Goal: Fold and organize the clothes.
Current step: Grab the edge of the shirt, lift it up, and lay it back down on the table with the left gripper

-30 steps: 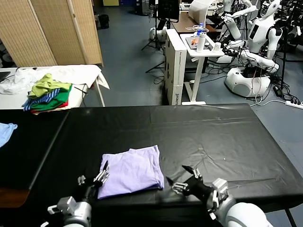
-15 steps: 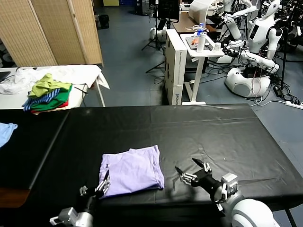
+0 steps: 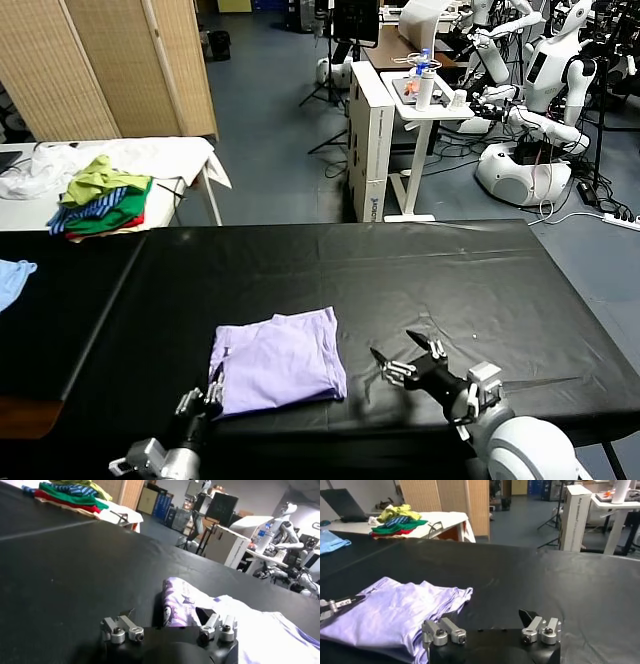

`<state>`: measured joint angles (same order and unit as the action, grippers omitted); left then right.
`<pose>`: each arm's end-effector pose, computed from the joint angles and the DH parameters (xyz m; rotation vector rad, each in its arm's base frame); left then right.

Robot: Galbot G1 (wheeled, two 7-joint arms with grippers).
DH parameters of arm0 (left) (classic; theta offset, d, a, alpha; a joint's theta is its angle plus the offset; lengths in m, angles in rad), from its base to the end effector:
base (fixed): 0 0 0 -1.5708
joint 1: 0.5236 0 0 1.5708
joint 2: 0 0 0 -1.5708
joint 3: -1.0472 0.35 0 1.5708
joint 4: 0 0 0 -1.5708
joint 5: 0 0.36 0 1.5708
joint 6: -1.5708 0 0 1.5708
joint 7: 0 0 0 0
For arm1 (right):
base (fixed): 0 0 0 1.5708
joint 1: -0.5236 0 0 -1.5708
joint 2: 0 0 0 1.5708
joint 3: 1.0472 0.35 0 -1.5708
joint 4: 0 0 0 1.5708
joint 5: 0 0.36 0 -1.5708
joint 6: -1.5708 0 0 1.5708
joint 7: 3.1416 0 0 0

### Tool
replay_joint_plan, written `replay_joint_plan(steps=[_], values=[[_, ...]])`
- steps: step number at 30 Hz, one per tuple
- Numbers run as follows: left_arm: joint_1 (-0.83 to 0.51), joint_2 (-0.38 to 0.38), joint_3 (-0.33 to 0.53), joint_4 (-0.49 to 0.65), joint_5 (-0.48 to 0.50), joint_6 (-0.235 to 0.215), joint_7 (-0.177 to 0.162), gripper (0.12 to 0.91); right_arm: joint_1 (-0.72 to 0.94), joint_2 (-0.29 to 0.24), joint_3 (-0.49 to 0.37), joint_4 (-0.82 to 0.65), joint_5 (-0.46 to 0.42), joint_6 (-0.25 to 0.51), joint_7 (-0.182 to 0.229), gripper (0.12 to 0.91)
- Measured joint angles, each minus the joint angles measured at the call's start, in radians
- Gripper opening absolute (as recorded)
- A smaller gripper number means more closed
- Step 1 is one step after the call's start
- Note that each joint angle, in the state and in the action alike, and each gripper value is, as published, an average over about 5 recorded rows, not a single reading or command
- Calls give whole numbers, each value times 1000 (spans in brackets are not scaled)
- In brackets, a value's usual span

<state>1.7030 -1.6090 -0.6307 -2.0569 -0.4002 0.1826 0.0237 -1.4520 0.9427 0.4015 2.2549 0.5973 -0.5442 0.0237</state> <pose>0.1392 0.0271 -0.3380 0.1218 -2.7643 0.5508 0.2076 -0.0445 -0.2185 0.6326 -2.6323 0.0368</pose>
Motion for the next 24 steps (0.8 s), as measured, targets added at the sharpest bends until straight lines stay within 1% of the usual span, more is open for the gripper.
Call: replay_joint_plan(steps=[1,4,5,7,10,14,17,20,22,24], values=[[-1,0,-1,0,-9,2,0,426,1,1,-1,-1,-1,0,0,907],[-2,0,-2,-1,-39,12,-1,248,3,6,-3,-3,-4,2,0,907],[-2,0,-2,-3,-48,16,-1,204,3,7,-4,-4,-4,2,0,907],[-2,0,-2,-8,-60,25,-2,162,3,8,-3,-4,-6,3,1,907],[-3,0,-1,-19,-51,35,-3,164,2,9,3,-6,-10,9,5,907],[-11,0,-10,-40,15,43,-3,161,2,14,20,-18,-16,19,12,907],[-18,0,-31,-57,57,53,-2,161,6,23,34,-32,-22,22,14,907],[-18,7,-66,-68,64,63,-2,161,7,35,44,-49,-32,27,15,907],[-11,40,-96,-69,57,67,-1,161,6,43,47,-60,-39,30,15,907],[-1,109,-130,-69,47,68,1,161,6,50,48,-69,-46,32,15,907]])
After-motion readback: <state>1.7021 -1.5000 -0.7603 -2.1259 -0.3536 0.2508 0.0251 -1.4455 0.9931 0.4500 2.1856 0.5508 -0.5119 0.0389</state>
